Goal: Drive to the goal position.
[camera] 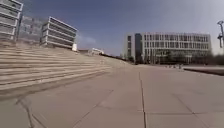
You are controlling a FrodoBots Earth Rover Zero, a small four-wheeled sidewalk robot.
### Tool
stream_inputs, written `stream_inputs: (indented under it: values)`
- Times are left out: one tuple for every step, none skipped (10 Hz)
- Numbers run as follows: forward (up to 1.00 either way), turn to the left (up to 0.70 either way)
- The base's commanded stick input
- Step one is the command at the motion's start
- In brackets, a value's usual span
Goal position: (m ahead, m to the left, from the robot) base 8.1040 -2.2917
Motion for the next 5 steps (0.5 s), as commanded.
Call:
stream_inputs:
  values:
    - [0.7,0.0]
    - [0.7,0.0]
    - [0.7,-0.05]
    - [0.7,-0.35]
    - [0.7,-0.22]
